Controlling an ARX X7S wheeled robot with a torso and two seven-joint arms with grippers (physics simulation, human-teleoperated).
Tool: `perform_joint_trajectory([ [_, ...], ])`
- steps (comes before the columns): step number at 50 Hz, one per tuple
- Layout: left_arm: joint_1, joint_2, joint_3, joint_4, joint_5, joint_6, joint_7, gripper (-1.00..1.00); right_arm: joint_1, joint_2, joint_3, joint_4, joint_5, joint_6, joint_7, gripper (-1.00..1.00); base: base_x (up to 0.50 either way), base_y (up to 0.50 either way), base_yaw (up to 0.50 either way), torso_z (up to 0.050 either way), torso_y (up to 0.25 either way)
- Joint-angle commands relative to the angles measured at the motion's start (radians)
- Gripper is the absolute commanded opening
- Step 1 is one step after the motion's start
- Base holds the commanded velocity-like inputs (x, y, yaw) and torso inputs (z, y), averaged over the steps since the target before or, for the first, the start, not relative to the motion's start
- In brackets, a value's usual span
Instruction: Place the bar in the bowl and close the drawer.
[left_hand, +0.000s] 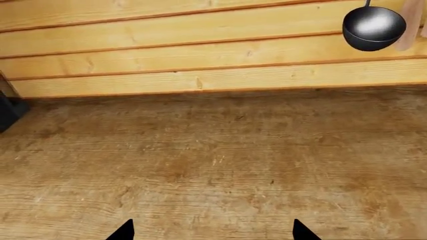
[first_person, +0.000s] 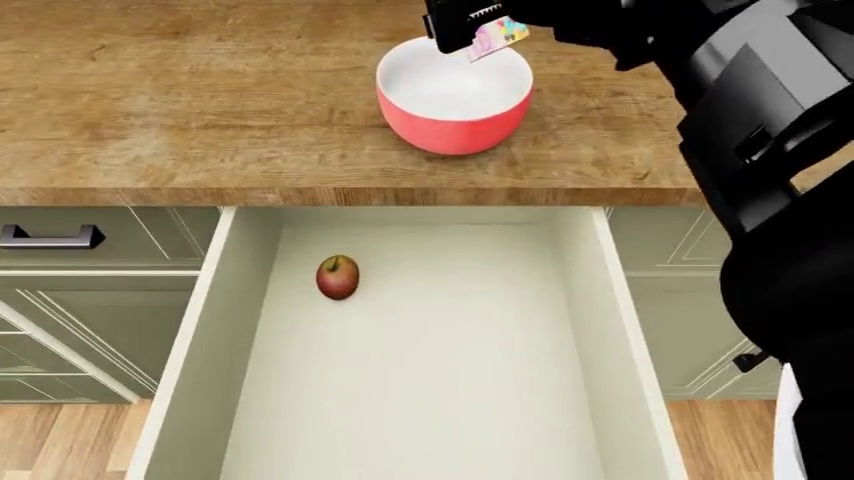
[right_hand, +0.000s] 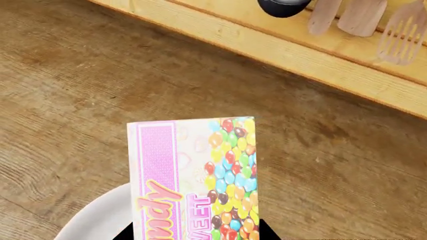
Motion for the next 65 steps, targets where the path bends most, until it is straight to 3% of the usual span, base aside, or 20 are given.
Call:
perform_joint_trajectory([
  [1, 0.01, 0.004, -0.039, -0.001, 0.055, 0.003, 0.014, 1.0, -0.049, 0.0, -0.017, 0.0, 0.029, -0.064, 0.03, -1.0, 0.0, 0.0, 0.0, 0.0, 0.0],
  [56, 0.026, 0.026, -0.214, -0.001, 0.29, -0.001, 0.064, 1.0, -0.083, 0.0, -0.031, -0.005, 0.085, -0.171, 0.031, -1.0, 0.0, 0.0, 0.0, 0.0, -0.021],
  [57, 0.026, 0.026, -0.217, -0.001, 0.292, -0.001, 0.064, 1.0, -0.082, 0.0, -0.031, -0.005, 0.087, -0.174, 0.034, 1.0, 0.0, 0.0, 0.0, 0.0, 0.0],
  [65, 0.033, 0.029, -0.231, -0.001, 0.315, 0.001, 0.068, 1.0, -0.07, 0.0, -0.035, -0.002, 0.092, -0.19, 0.047, 1.0, 0.0, 0.0, 0.0, 0.0, 0.0],
])
